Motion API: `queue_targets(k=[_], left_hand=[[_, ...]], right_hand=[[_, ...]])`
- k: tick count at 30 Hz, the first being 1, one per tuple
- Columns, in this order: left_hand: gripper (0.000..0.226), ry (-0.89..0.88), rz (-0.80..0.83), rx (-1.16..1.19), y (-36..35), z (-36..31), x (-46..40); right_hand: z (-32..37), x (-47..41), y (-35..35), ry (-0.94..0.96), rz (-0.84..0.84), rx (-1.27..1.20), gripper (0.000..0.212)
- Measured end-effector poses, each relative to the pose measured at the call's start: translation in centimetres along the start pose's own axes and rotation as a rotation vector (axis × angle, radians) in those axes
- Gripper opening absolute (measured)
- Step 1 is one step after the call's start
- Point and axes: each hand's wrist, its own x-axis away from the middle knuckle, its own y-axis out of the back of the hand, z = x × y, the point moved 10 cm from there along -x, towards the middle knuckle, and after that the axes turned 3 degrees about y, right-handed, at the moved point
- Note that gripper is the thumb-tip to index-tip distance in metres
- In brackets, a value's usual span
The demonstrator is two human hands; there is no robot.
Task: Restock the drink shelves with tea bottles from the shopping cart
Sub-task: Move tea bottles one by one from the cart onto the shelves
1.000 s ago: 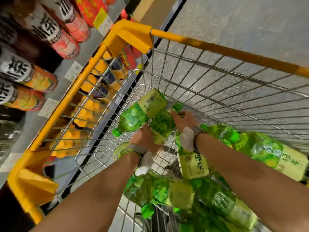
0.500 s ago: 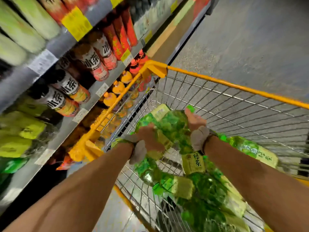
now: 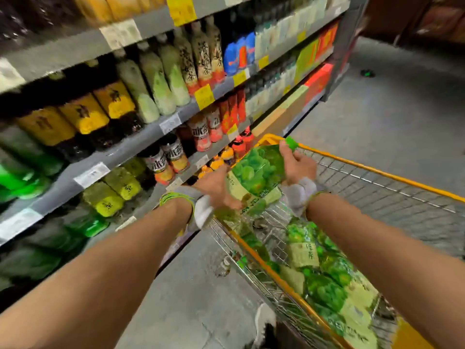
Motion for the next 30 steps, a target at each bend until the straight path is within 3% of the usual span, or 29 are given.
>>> queue_targets(k=[3, 7, 11, 16, 21, 27, 30], left_hand=[[0.091, -0.023, -0.009, 0.046, 2.6, 3.5, 2.3], [0.092, 0.055, -0.107, 0.046, 5.5, 10.1, 5.3], [0.085, 0.114, -0.107, 0.119, 4.6, 17.2, 6.7], [0.072, 0.278, -0.052, 0.148, 0.3, 25.4, 7.3], [0.084, 0.409, -0.002, 0.261, -5.5, 32.4, 7.2], [0.065, 0.597, 0.002, 0.316, -13.3, 41.7, 6.1], [0.065, 0.690, 0.034, 0.357, -17.5, 46.6, 5.5]], right_hand=[[3.1, 2.8, -3.9, 0.118, 0.063, 0.026, 0.048], [4.8, 6.3, -10.6, 0.183, 0.164, 0.035, 0.052], [3.7, 9.7, -17.4, 0.232, 0.260, -0.012, 0.057], [-0.8, 11.8, -24.5, 0.230, 0.390, 0.059, 0.056], [-7.2, 12.3, -31.0, 0.163, 0.499, 0.070, 0.053], [-15.8, 13.0, -40.1, 0.129, 0.639, 0.142, 0.038], [-20.2, 13.7, -44.7, 0.160, 0.677, 0.180, 0.043]])
